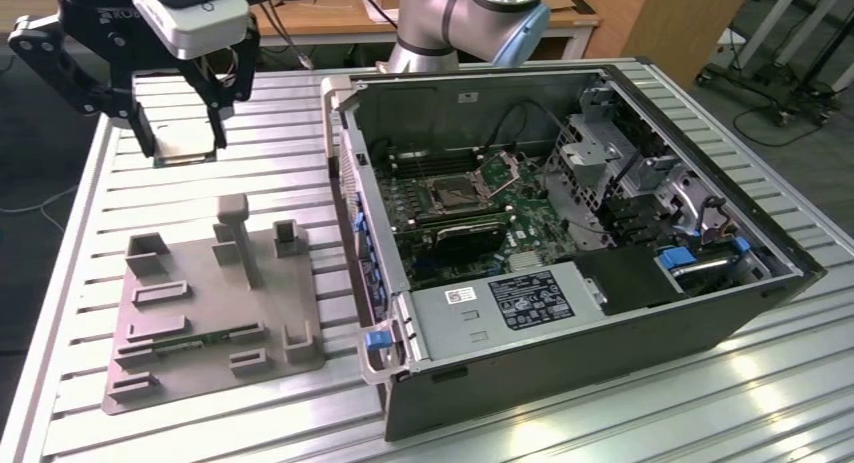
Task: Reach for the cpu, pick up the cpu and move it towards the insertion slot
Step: 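Pick up the cpu and move it towards the insertion slot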
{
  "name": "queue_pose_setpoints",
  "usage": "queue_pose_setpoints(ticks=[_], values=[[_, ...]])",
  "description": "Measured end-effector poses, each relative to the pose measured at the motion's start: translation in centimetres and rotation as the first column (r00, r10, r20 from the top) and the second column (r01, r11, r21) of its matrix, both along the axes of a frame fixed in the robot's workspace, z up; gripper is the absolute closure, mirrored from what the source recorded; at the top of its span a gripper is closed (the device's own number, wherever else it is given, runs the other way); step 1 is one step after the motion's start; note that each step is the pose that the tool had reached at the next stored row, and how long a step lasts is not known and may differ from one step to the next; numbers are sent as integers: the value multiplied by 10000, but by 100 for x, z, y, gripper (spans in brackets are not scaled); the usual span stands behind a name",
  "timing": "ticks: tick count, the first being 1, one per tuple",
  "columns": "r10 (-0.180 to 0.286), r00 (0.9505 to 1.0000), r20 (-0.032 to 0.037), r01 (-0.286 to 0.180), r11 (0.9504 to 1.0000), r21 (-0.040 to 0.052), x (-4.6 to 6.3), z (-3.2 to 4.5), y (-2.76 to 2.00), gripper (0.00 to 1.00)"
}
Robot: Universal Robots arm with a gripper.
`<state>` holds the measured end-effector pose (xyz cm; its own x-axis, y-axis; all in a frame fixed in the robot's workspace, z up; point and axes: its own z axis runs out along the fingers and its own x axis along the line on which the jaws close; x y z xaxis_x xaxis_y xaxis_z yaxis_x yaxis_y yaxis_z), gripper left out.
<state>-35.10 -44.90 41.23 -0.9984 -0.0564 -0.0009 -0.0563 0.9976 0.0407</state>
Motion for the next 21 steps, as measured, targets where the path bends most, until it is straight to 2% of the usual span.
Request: queue_pose_setpoints(ticks=[21], values=[[0,10000,0,0,10000,0,78,0,0,45]])
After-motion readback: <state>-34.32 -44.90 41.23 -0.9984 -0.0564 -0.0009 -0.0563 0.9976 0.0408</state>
